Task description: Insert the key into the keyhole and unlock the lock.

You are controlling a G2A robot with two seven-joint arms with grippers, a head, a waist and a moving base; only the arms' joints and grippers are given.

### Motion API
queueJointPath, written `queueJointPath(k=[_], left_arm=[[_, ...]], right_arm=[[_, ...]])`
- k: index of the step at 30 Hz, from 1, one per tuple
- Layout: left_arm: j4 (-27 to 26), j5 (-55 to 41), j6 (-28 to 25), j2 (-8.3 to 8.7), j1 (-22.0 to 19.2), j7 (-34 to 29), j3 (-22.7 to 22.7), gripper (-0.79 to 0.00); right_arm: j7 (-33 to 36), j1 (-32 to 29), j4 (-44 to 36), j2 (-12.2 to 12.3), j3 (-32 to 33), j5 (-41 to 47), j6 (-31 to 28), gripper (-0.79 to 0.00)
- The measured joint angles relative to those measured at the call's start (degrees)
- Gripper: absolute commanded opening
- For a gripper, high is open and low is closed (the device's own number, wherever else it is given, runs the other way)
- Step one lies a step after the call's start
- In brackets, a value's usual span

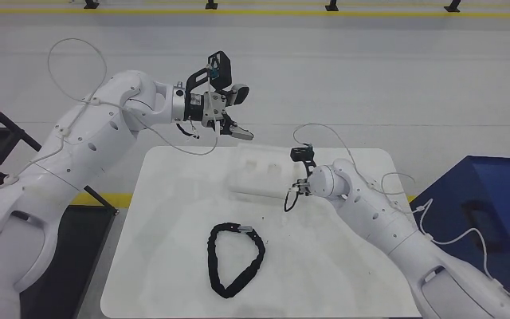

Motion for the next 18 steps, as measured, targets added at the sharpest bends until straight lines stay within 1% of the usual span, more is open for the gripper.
queueJointPath(k=[3, 9, 14, 16, 17, 18], left_arm=[[0.0, 0.0, 0.0, 0.00, 0.0, 0.0, 0.0, 0.000], [0.0, 0.0, 0.0, 0.00, 0.0, 0.0, 0.0, 0.000], [0.0, 0.0, 0.0, 0.00, 0.0, 0.0, 0.0, 0.000], [0.0, 0.0, 0.0, 0.00, 0.0, 0.0, 0.0, 0.000], [0.0, 0.0, 0.0, 0.00, 0.0, 0.0, 0.0, 0.000], [0.0, 0.0, 0.0, 0.00, 0.0, 0.0, 0.0, 0.000]], right_arm=[[-0.3, 0.1, 1.1, -0.6, -0.1, 0.0, 0.0, -0.600], [-0.8, 0.5, 3.7, -1.8, -0.2, 0.1, -0.3, -0.619], [-1.7, 0.8, 6.1, -2.8, -0.2, 0.4, -0.2, -0.680], [-1.9, 0.9, 7.0, -3.3, -0.3, 0.5, -0.2, -0.683], [-2.0, 1.0, 7.4, -3.5, -0.3, 0.5, -0.2, -0.699], [-2.0, 1.0, 7.8, -3.7, -0.3, 0.5, -0.2, -0.748]])
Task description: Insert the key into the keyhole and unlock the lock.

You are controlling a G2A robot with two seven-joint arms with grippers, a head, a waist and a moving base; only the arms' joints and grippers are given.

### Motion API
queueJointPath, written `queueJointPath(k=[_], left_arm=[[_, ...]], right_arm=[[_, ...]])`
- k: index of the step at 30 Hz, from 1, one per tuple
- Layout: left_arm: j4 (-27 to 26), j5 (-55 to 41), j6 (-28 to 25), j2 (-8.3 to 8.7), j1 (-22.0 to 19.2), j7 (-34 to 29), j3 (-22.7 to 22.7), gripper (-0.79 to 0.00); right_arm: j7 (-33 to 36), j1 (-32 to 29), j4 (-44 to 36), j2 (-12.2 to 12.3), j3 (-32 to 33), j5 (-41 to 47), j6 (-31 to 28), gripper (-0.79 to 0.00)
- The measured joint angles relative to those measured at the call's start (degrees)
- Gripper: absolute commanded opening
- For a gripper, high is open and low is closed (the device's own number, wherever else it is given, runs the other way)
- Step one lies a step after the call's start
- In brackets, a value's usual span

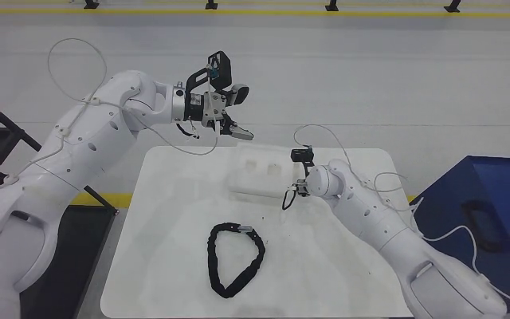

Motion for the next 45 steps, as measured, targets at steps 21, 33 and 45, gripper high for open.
queueJointPath(k=[21, 33, 45], left_arm=[[0.0, 0.0, 0.0, 0.00, 0.0, 0.0, 0.0, 0.000], [0.0, 0.0, 0.0, 0.00, 0.0, 0.0, 0.0, 0.000], [0.0, 0.0, 0.0, 0.00, 0.0, 0.0, 0.0, 0.000]], right_arm=[[7.1, 1.0, -5.4, 0.7, 4.2, -5.7, 1.6, -0.785], [13.5, -6.4, -25.0, 6.3, 17.3, -6.7, -3.5, -0.785], [15.9, -15.3, -43.9, 10.5, 33.7, -1.3, -14.1, -0.785]])
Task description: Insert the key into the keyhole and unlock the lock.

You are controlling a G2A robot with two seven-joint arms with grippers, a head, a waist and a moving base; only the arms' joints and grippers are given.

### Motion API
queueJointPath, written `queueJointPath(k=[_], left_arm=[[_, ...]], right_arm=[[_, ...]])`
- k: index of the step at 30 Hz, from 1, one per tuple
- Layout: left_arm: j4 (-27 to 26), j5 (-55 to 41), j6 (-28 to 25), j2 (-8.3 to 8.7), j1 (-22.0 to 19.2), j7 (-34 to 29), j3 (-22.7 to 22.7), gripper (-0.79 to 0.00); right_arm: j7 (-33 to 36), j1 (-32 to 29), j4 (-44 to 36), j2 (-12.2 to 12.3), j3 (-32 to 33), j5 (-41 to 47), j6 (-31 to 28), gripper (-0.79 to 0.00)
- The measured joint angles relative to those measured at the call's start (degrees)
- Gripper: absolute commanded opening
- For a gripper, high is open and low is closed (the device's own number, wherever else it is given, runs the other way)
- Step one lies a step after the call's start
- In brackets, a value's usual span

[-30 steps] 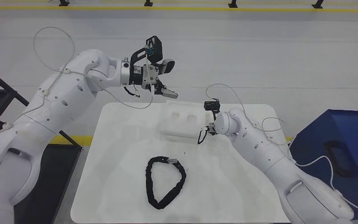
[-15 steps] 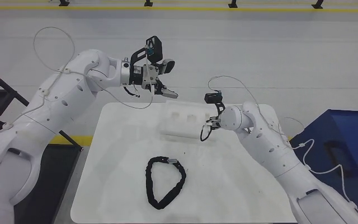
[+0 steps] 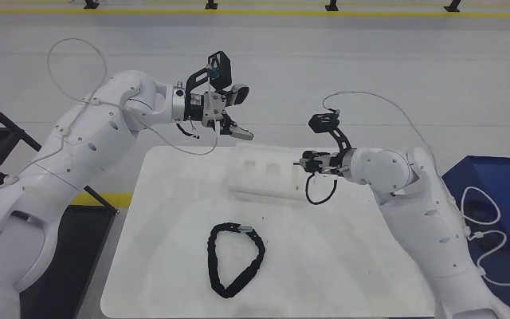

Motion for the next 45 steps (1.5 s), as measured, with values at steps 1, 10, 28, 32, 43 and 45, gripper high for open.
queueJointPath(k=[1, 10, 28, 32, 43, 45], left_arm=[[0.0, 0.0, 0.0, 0.00, 0.0, 0.0, 0.0, 0.000], [0.0, 0.0, 0.0, 0.00, 0.0, 0.0, 0.0, 0.000], [0.0, 0.0, 0.0, 0.00, 0.0, 0.0, 0.0, 0.000], [0.0, 0.0, 0.0, 0.00, 0.0, 0.0, 0.0, 0.000], [-1.9, 1.6, 2.2, 0.43, 2.8, -0.1, -1.2, 0.000], [-2.5, 2.1, 1.6, 0.73, 4.1, 0.3, -1.7, 0.000]], right_arm=[[-0.3, -0.6, -1.6, 0.3, 1.4, 0.3, -1.0, -0.785], [-1.6, -4.6, -9.3, 1.9, 10.7, 7.2, -11.1, -0.785], [-3.9, -7.5, -6.9, 3.2, 16.6, 13.6, -17.2, -0.785], [-3.9, -7.5, -6.9, 3.2, 16.6, 13.6, -17.2, -0.785], [-3.9, -7.5, -6.9, 3.2, 16.6, 13.6, -17.2, -0.785], [-3.9, -7.5, -6.9, 3.2, 16.6, 13.6, -17.2, -0.785]])
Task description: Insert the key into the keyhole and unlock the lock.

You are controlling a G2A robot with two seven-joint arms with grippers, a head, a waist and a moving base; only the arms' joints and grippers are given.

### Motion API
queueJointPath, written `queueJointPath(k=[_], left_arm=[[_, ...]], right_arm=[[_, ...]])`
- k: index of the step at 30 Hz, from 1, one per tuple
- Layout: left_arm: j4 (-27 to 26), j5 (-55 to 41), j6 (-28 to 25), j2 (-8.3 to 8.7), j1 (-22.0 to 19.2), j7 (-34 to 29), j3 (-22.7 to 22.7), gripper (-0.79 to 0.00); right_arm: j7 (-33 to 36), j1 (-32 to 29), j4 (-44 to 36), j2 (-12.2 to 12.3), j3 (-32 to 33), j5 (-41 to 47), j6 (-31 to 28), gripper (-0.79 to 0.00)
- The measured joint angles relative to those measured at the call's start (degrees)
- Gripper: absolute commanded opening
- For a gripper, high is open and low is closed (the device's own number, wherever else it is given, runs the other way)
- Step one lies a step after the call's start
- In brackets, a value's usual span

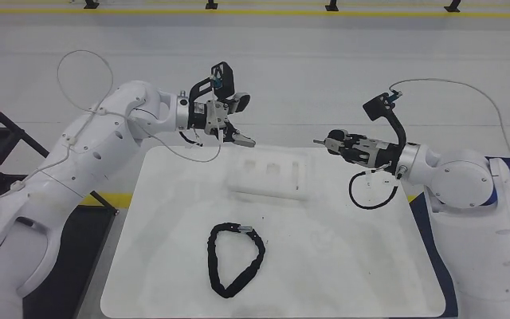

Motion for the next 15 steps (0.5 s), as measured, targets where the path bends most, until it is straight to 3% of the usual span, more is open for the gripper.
queueJointPath(k=[8, 15], left_arm=[[-2.0, 8.1, 0.3, 1.06, 6.8, 4.3, -2.3, 0.000], [0.2, 13.6, -0.4, 0.51, 13.9, 9.5, -2.2, 0.000]], right_arm=[[0.0, 0.0, 0.0, 0.0, 0.0, 0.0, 0.0, -0.785], [0.0, 0.0, 0.0, 0.0, 0.0, 0.0, 0.0, -0.785]])
